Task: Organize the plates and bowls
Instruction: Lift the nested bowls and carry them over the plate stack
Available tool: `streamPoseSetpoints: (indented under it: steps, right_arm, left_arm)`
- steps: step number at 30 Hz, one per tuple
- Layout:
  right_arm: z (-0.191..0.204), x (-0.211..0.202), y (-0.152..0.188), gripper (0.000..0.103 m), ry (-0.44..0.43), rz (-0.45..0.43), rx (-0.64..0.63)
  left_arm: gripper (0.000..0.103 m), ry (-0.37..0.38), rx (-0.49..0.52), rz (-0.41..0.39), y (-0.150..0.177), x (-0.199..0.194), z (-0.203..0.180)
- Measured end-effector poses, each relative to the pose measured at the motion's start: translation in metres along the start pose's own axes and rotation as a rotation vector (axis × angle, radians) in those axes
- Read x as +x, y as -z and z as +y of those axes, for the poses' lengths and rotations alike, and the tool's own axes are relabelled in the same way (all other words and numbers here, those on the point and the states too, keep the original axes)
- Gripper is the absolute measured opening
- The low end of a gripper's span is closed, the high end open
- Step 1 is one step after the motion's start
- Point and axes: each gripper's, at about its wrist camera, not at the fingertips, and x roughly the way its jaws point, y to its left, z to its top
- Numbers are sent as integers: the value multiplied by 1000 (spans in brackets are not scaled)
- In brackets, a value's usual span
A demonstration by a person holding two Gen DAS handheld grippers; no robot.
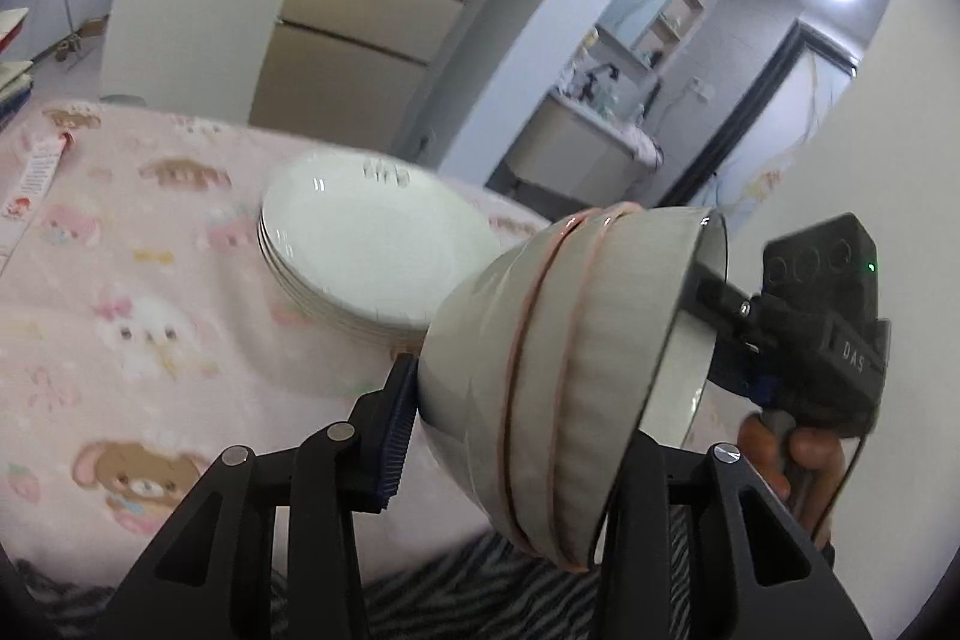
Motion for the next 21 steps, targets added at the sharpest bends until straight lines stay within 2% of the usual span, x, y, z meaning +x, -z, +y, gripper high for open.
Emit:
streamPoseSetpoints:
  steps: [4,10,21]
  right_arm:
    - [-9,10,-5,38,-27,13,72]
    - [-49,37,25,38,-34,79,197]
    - [-74,57,42,38,-32,149,296]
  left_arm:
    - [42,-4,-44,-8,-7,0,12]
    - [42,-42,-98,84,21,25,42]
    - [42,-71,-147,124,31,38,62]
